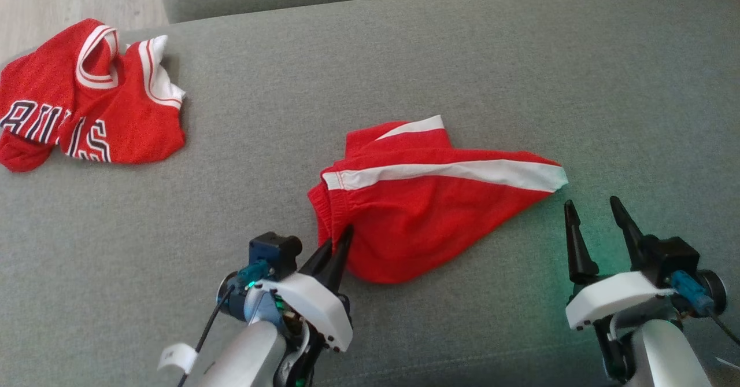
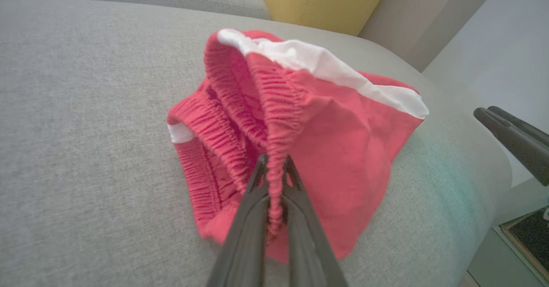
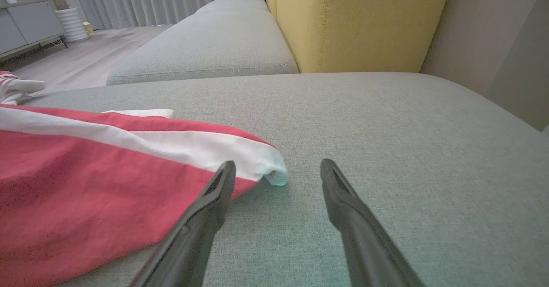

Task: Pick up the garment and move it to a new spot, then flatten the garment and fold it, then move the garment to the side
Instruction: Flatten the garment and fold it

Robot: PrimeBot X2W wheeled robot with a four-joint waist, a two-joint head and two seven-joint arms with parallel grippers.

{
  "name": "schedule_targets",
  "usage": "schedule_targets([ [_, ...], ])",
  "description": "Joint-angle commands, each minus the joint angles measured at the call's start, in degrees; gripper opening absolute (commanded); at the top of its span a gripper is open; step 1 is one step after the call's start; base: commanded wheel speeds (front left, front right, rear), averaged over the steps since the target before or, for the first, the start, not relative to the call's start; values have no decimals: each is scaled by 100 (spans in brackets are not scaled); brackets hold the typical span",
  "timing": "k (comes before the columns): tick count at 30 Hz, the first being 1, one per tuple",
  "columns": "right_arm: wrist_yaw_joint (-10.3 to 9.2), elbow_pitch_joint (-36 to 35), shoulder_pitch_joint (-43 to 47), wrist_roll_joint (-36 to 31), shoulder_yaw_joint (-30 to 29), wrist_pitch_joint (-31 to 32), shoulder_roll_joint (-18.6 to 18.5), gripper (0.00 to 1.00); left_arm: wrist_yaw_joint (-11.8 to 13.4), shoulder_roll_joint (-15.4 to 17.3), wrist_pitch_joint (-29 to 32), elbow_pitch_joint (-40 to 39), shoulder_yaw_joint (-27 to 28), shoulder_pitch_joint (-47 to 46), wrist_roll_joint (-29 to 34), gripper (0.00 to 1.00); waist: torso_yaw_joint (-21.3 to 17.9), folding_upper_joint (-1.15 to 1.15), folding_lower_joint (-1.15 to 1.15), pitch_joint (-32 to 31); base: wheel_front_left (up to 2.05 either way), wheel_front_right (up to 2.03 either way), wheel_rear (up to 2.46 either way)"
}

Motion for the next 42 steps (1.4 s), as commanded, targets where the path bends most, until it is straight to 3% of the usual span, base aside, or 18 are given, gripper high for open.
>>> schedule_targets([
  [1,-4,-191,-218,19,116,-98,-29,100,-23,9,-82,-171,140,-207,-13,0,16,0,0,-2,0,0,0],
  [10,-4,-175,-185,32,8,-140,-29,100,281,466,-298,-383,519,297,-140,0,268,0,0,12,0,0,0],
  [18,-4,-138,-205,47,35,-132,-29,100,337,595,-336,-302,628,453,-247,0,384,0,0,6,0,0,0],
  [20,-4,-127,-213,57,52,-132,-29,100,352,590,-366,-253,637,453,-244,49,397,0,0,-9,0,0,0],
  [21,-4,-124,-214,64,61,-135,-29,100,363,582,-390,-238,647,454,-243,100,401,0,0,-22,0,0,0],
  [28,-4,-155,-172,113,60,-173,-29,100,447,588,-563,-472,886,576,-211,100,451,0,0,-247,0,0,0],
  [42,-4,-479,123,266,174,-179,-29,100,633,465,-601,-1789,1596,1306,260,100,591,0,0,-849,0,0,0],
])
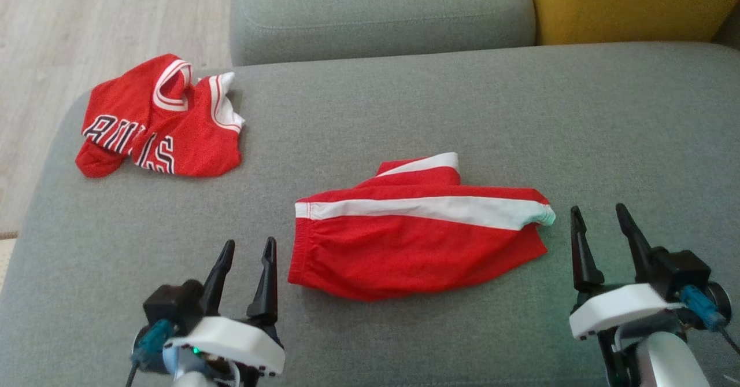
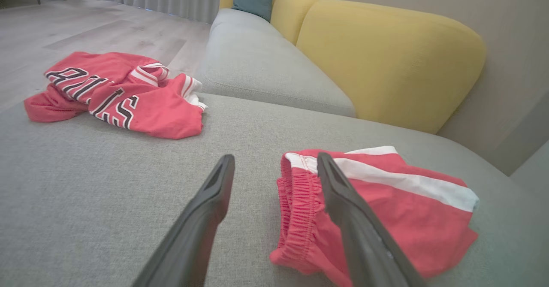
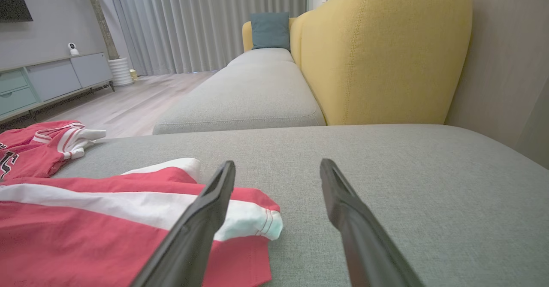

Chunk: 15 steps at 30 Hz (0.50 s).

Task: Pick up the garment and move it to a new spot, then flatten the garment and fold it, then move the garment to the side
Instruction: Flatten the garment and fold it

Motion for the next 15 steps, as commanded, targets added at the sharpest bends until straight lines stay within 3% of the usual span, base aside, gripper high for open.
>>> schedule_targets([
  [1,-4,-273,-72,60,159,-62,-29,100,43,-40,-71,-282,311,-102,81,100,34,0,0,-69,0,0,0],
  [15,-4,-616,196,204,278,1,-29,100,-45,-255,-72,-346,610,183,329,100,76,0,0,-188,0,0,0],
])
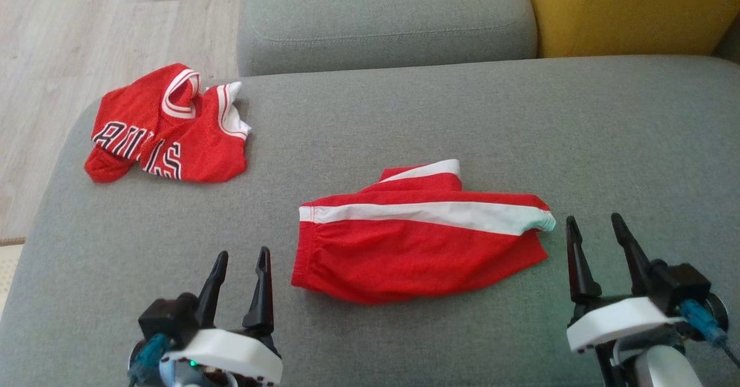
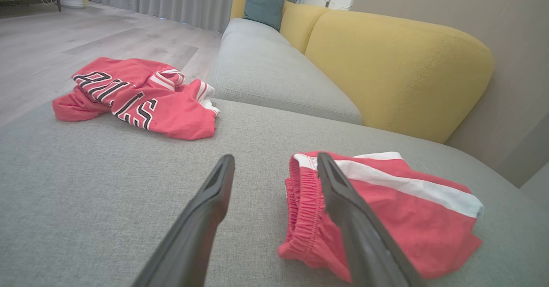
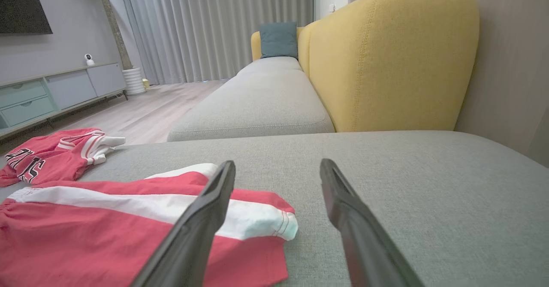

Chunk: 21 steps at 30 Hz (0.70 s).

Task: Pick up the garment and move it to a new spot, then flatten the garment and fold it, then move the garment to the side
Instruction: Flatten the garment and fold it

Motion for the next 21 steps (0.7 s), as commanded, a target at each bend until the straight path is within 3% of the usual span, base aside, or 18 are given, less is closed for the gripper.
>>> schedule_targets([
  [1,-4,-233,-151,59,148,-2,-30,100,-18,-17,-72,-188,242,-174,80,100,0,0,0,-2,0,0,0],
  [21,-4,-297,-144,104,299,95,-30,100,-88,-82,-9,44,337,-288,317,100,-47,0,0,87,0,0,0],
])
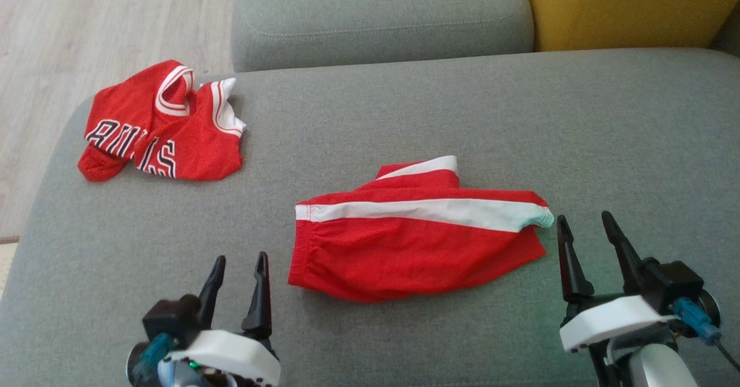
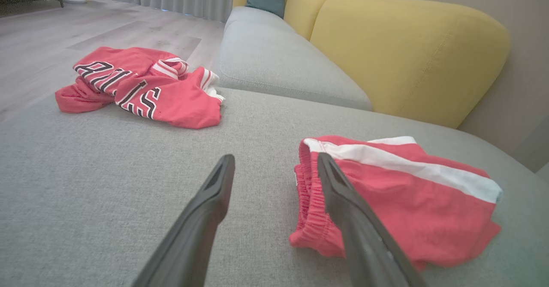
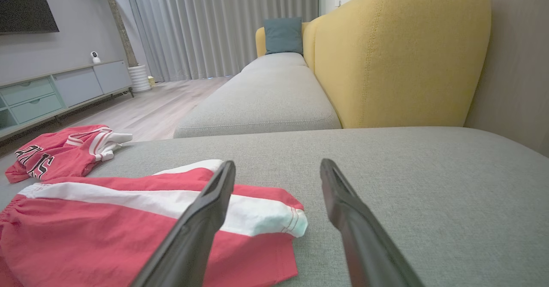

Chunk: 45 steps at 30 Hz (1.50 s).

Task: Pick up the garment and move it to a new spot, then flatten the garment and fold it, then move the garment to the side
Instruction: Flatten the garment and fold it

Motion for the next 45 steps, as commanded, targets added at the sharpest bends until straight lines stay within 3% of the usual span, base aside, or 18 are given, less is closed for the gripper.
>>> schedule_targets([
  [1,-4,-211,-179,43,154,27,-30,100,-37,23,26,-130,145,-339,70,100,-10,0,0,34,0,0,0],
  [19,-4,-228,-465,49,171,-23,-30,100,-365,127,1964,470,-312,-2001,4,100,-272,0,0,700,0,0,0],
  [32,-4,-171,-602,12,48,-114,-30,100,-49,182,3122,32,-299,-2134,-213,100,-310,0,0,927,0,0,0],
  [38,-4,-113,-662,15,68,-138,-30,100,87,219,3404,-219,-319,-2084,-224,90,-312,0,0,966,0,0,0],
  [42,-4,-90,-681,7,61,-154,-30,100,175,289,3529,-308,-303,-2035,-211,100,-318,0,0,990,0,0,0],
  [45,-4,-70,-695,1,48,-166,-30,100,214,331,3584,-372,-294,-1999,-214,100,-313,0,0,1009,0,0,0],
])
